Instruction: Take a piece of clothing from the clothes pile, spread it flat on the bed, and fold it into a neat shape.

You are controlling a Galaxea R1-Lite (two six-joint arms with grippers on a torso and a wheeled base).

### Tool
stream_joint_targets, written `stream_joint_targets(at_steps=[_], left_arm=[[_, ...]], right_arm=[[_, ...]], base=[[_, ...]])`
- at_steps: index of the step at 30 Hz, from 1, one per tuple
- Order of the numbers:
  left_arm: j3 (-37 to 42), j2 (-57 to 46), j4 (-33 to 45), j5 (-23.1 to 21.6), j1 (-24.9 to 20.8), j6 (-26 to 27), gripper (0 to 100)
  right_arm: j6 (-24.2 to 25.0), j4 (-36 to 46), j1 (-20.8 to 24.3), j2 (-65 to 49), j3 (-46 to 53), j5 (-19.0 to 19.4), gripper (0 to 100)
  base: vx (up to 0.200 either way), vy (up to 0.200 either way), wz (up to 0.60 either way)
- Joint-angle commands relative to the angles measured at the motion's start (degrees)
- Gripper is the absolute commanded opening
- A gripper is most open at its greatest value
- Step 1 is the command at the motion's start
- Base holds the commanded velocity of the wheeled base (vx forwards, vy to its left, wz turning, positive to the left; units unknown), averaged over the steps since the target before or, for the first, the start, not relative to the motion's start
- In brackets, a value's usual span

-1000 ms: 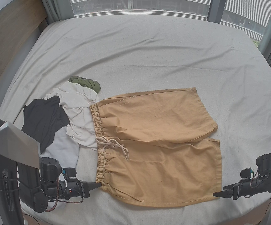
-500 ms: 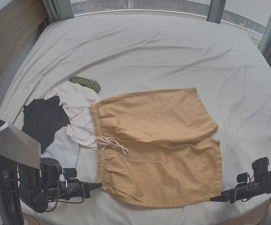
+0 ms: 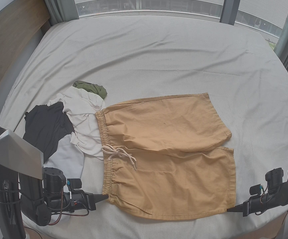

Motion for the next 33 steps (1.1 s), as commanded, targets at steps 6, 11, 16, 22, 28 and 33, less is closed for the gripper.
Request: stream_joint_targets(at_steps=[6,11,16,22,28,33], left_arm=[[0.08,-0.14,0.01,-0.01,0.01,-0.01,0],[0.43,0.04,0.01,-0.01,0.01,0.08,0],[0.34,0.13,0.01,-0.01,0.01,0.96,0],[0.43,0.13,0.01,-0.01,0.01,1.13,0],[0.43,0.13,0.01,-0.01,0.01,1.13,0],[0.43,0.22,0.01,-0.01,0.01,1.13,0]], right_arm=[[-0.02,0.03,-0.25,0.15,-0.01,0.04,0],[-0.10,-0.06,-0.07,0.24,-0.01,0.04,0],[-0.28,-0.06,0.01,0.24,-0.10,0.04,0],[-0.02,-2.70,-0.25,0.59,-0.01,0.04,100],[0.16,-4.63,-0.16,2.43,0.08,-0.22,100],[0.16,-6.48,-0.07,3.58,0.26,-1.19,0]], base=[[0.000,0.000,0.00],[0.000,0.000,0.00],[0.000,0.000,0.00],[0.000,0.000,0.00],[0.000,0.000,0.00],[0.000,0.000,0.00]])
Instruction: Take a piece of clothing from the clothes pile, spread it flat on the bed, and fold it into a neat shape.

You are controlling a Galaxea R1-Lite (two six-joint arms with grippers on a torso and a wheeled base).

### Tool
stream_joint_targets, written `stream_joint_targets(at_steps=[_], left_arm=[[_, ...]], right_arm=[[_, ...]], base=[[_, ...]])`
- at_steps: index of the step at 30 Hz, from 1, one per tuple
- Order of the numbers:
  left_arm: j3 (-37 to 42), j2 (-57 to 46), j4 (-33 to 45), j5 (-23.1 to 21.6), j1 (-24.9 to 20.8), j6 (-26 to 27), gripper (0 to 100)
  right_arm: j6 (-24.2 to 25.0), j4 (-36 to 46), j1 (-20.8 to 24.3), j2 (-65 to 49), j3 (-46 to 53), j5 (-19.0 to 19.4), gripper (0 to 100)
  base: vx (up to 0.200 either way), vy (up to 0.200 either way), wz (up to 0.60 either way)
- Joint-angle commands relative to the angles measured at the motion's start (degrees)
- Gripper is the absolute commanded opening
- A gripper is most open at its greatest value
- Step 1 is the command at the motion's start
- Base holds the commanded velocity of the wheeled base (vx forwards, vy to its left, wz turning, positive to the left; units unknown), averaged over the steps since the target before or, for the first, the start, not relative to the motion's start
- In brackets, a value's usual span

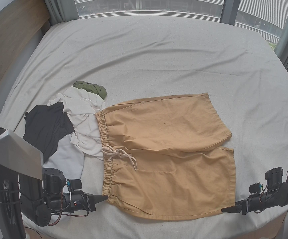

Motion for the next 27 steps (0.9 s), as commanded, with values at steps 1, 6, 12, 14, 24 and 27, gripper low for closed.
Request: stream_joint_targets(at_steps=[1,6,12,14,24,27], left_arm=[[-0.01,0.07,0.01,-0.01,-0.01,-0.04,0],[-0.09,0.24,-0.08,-0.01,0.07,-0.04,0],[-0.18,0.15,0.01,-0.01,0.07,-0.04,0],[0.17,-0.20,-0.08,-0.01,0.07,-0.12,0],[6.32,-1.51,0.01,-4.31,0.95,0.14,0],[6.85,-1.08,0.19,-4.58,1.66,1.11,0]], right_arm=[[0.01,-0.62,0.10,1.41,0.09,-0.08,0],[0.01,-1.15,0.18,1.41,0.18,-0.08,0],[-0.08,-1.15,0.27,0.97,0.70,-0.08,0],[-0.16,-1.15,0.62,0.62,1.32,-0.08,0],[-1.48,8.17,2.47,-6.50,1.67,-0.17,0],[-2.54,10.02,2.47,-6.94,1.67,-0.17,0]], base=[[0.000,0.000,0.00],[0.000,0.000,0.00],[0.000,0.000,0.00],[0.000,0.000,0.00],[0.000,0.000,0.00],[0.000,0.000,0.00]])
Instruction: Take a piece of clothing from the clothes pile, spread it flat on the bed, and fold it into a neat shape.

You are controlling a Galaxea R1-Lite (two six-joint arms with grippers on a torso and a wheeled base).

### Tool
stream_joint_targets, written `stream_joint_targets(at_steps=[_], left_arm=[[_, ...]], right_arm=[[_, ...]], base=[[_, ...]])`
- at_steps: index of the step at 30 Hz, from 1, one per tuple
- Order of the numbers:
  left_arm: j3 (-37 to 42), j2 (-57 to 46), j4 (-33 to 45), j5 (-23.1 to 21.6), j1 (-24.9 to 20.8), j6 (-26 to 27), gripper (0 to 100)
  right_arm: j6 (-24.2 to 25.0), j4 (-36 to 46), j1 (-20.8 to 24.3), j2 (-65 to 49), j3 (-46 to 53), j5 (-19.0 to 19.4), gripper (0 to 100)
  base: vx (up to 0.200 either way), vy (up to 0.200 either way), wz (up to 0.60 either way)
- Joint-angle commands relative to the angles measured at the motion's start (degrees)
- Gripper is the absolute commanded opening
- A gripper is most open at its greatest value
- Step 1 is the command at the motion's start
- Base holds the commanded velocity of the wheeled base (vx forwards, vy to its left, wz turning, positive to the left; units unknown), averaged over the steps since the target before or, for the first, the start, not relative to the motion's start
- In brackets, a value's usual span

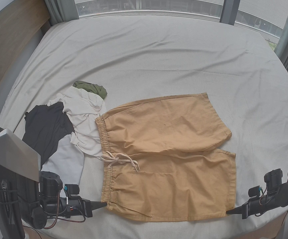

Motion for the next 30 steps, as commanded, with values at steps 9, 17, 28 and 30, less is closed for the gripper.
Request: stream_joint_targets(at_steps=[9,17,28,30], left_arm=[[1.78,1.84,1.30,-1.22,3.45,4.38,0],[1.78,1.40,4.82,-1.31,2.83,6.49,0],[1.87,1.40,2.36,-2.19,2.92,8.69,0],[1.51,1.58,-0.54,-2.10,2.92,8.07,0]], right_arm=[[-2.32,6.65,0.27,-4.83,0.99,-0.04,0],[-3.19,12.63,1.41,-9.05,0.99,-0.04,0],[-3.37,11.40,1.41,-9.93,0.11,0.04,0],[-3.11,8.32,1.32,-10.02,-0.07,0.57,0]], base=[[0.000,0.000,0.00],[0.000,0.000,0.00],[0.000,0.000,0.00],[0.000,0.000,0.00]])
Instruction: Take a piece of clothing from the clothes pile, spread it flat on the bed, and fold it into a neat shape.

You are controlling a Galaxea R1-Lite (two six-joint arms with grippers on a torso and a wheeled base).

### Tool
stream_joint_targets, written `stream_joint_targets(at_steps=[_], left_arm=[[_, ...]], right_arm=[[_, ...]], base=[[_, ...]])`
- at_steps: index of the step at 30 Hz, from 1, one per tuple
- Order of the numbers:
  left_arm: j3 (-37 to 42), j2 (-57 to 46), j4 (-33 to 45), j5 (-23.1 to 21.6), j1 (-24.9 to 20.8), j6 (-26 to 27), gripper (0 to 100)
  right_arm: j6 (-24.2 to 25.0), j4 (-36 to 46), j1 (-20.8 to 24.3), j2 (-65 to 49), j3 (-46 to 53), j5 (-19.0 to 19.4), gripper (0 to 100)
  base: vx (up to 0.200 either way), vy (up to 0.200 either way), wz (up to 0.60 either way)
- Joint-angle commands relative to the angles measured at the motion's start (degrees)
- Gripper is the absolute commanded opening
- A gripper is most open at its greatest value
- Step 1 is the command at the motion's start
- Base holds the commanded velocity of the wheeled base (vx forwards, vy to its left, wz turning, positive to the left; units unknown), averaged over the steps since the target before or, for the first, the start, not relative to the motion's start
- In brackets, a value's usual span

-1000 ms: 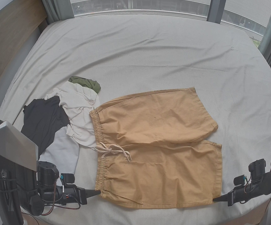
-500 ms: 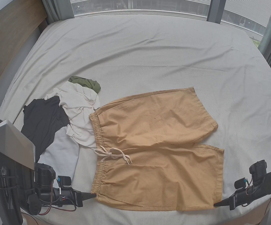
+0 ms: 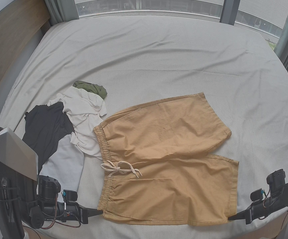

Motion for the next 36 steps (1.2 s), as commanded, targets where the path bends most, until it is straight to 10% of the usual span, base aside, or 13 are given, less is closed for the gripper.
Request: stream_joint_targets(at_steps=[1,25,36], left_arm=[[0.61,0.32,-3.58,-0.10,0.06,-0.83,0],[-6.24,-13.04,-3.31,0.34,-3.37,-14.19,0],[-11.34,-16.82,-3.23,3.77,-3.20,-20.34,0]], right_arm=[[0.29,-3.48,-0.11,-0.62,-0.07,0.60,0],[22.97,-44.44,2.18,-0.18,-1.03,2.97,0],[28.68,-46.19,2.00,-0.53,-5.60,2.35,0]], base=[[0.000,0.000,0.00],[0.000,0.000,0.00],[0.000,0.000,0.00]])
